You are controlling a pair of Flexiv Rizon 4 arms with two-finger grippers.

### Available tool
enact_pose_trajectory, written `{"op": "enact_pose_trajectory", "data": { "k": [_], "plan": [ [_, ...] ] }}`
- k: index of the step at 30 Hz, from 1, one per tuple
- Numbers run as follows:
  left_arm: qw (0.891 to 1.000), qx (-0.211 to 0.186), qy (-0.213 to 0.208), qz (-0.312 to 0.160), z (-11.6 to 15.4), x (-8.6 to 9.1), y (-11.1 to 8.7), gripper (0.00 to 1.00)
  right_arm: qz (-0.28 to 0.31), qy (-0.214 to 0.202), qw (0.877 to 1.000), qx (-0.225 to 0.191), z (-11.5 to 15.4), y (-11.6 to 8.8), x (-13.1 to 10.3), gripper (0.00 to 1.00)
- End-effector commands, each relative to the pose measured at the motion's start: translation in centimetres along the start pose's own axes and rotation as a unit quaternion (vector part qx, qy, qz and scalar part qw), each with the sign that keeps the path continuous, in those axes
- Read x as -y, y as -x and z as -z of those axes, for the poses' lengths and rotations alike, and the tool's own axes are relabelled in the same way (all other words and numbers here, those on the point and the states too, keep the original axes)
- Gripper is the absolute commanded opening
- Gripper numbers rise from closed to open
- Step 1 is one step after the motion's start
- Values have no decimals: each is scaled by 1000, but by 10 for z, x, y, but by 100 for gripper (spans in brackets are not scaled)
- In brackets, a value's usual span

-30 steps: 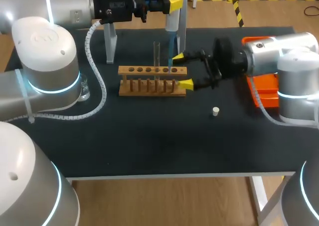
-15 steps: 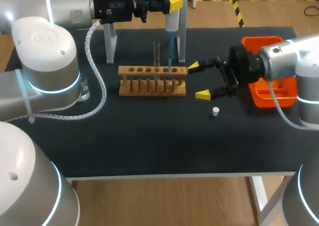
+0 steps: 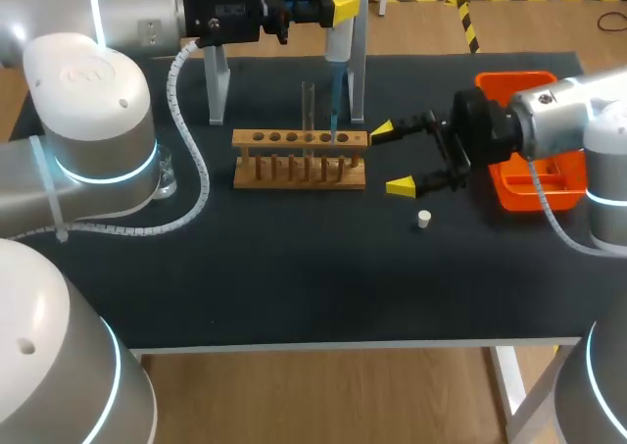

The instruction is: Invert the test tube, pick up the pipette, mount the tip to pipette, aspirate from beaker and dispense into the tube, eject the tip, return the pipette, and cap with the stopper.

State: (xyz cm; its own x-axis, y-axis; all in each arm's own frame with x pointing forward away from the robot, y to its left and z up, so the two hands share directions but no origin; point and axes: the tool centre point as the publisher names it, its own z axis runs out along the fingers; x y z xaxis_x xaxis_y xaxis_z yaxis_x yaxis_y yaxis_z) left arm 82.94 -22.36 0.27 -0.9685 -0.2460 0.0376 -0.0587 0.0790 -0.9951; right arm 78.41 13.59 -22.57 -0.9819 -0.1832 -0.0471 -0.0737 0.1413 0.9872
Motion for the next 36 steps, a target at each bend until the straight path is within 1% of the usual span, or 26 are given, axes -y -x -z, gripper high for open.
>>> {"op": "enact_pose_trajectory", "data": {
  "k": [1, 11, 21, 25, 29, 36],
  "plan": [
    [1000, 0, -2, 0, 0, -1, 0, 0, 0, -1, 1000, 0, 1, -1, 0, 100],
    [1000, 0, -2, 0, 0, -1, 0, 0, 0, -1, 1000, 0, 1, -1, 0, 100],
    [998, 63, -15, -22, 63, -20, 17, 0, 0, -1, 1000, 0, 1, -1, 0, 100],
    [995, 91, -19, -28, 92, -26, 29, 0, 0, -1, 1000, 0, 1, -1, 0, 100],
    [992, 117, -20, -30, 121, -37, 42, 0, 0, -1, 1000, 0, 1, -1, 0, 100],
    [987, 159, -11, -25, 167, -56, 60, 0, 0, -1, 1000, 0, 1, -1, 0, 100]
  ]
}}
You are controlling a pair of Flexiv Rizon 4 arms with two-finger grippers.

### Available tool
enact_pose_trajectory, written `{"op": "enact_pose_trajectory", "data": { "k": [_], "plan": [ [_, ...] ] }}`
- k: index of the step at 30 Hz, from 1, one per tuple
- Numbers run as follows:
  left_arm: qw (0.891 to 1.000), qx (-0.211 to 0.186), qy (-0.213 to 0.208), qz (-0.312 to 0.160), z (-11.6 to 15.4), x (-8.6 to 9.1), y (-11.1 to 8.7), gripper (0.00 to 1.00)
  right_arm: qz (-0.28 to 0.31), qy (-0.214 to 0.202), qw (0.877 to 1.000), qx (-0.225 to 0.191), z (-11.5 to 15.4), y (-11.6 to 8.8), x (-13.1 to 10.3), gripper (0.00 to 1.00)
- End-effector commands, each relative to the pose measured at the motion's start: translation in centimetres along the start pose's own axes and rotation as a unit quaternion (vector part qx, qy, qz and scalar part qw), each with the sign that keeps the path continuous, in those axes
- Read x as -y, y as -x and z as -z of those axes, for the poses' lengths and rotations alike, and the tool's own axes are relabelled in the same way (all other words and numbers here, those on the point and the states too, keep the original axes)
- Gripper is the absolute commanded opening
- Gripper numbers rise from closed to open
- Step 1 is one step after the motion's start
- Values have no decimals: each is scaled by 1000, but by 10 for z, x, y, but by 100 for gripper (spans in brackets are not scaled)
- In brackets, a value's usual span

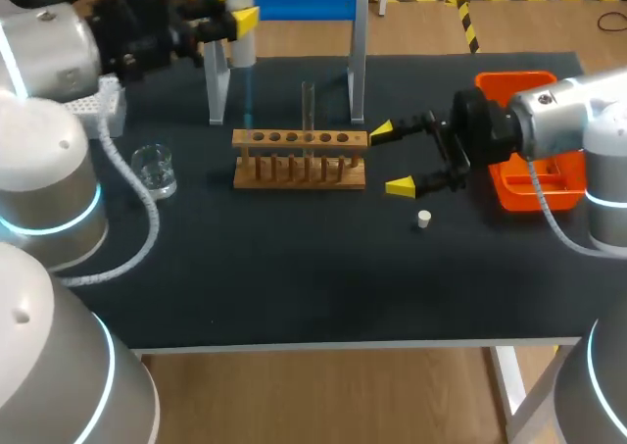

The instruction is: Invert the test tube, pick up the pipette, mount the tip to pipette, aspirate from beaker and dispense into the tube, eject the tip, return the pipette, and cap with the stopper.

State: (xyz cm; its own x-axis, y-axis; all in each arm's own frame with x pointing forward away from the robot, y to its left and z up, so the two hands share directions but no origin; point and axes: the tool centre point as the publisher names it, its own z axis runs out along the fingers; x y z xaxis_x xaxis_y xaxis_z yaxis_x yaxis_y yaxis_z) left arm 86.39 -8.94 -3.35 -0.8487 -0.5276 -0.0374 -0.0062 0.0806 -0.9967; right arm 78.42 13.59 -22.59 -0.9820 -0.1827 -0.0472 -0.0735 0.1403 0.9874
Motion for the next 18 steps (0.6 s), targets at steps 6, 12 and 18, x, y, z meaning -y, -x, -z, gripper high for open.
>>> {"op": "enact_pose_trajectory", "data": {
  "k": [6, 12, 18],
  "plan": [
    [999, 35, 1, 4, 78, -26, 34, 0, 0, -1, 1000, -1, 1, -1, -1, 100],
    [998, 56, 2, 6, 94, -40, 57, 0, 0, -1, 1000, -1, 1, -1, -1, 100],
    [997, 74, -3, 6, 108, -50, 79, 0, 0, -1, 1000, -1, 1, -1, -1, 100]
  ]
}}
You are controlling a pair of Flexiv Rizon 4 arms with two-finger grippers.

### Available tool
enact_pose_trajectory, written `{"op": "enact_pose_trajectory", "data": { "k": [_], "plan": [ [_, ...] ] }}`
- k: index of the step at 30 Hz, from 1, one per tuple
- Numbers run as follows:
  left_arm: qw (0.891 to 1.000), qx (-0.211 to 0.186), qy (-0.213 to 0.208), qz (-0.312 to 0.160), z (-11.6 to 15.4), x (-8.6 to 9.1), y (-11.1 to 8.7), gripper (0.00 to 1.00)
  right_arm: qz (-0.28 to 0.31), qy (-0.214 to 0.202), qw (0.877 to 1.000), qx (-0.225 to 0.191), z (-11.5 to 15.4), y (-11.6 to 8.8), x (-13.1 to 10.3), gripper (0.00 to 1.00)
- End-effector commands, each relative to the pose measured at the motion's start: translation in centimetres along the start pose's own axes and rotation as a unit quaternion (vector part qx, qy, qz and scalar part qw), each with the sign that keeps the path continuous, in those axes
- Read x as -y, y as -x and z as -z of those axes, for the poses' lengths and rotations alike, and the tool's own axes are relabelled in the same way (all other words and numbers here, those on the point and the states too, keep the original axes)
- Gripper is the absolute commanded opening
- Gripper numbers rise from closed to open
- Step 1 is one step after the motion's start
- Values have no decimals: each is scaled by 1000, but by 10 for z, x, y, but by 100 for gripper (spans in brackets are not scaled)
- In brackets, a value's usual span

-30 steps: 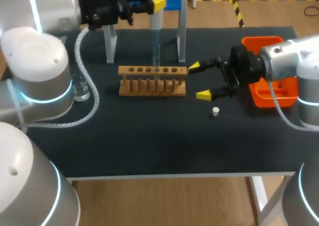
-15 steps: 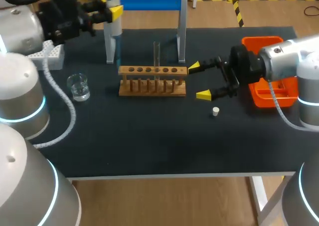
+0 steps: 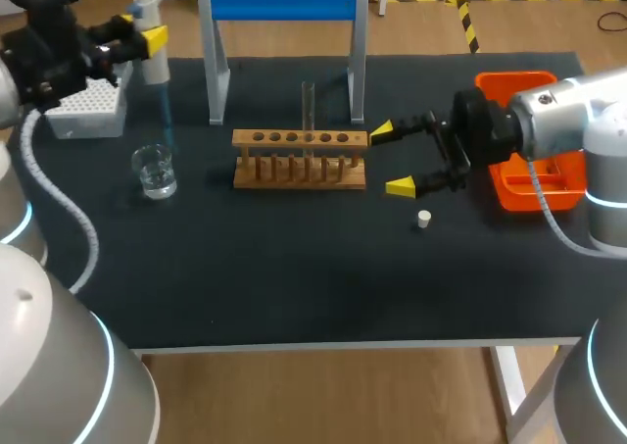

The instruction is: Invert the test tube, pick up the pipette, mount the tip to pipette, aspirate from beaker and dispense into the tube, eject the tip, return the pipette, and cap with the stopper.

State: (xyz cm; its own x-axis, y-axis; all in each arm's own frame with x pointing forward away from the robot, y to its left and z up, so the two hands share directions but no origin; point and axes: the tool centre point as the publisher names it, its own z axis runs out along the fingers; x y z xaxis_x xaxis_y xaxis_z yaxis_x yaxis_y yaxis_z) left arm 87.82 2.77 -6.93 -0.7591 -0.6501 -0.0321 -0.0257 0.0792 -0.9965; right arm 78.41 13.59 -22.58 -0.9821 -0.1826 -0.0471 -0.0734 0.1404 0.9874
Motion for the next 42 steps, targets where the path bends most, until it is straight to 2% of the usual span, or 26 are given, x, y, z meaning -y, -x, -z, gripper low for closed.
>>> {"op": "enact_pose_trajectory", "data": {
  "k": [1, 9, 16, 28, 42],
  "plan": [
    [1000, 4, -9, -4, 19, -6, 13, 0, 0, -1, 1000, -1, 1, -1, -1, 100],
    [1000, 13, -11, -6, 23, -14, 40, 0, 0, -1, 1000, -1, 1, -1, -1, 100],
    [1000, 18, -14, -1, 19, -22, 54, 0, 0, -1, 1000, -1, 1, -1, -1, 100],
    [1000, 11, -5, 10, 7, -33, 61, 0, 0, -1, 1000, -1, 1, -1, -1, 100],
    [1000, 18, -3, 19, 9, -34, 64, 0, 0, -1, 1000, -1, 1, -1, -1, 100]
  ]
}}
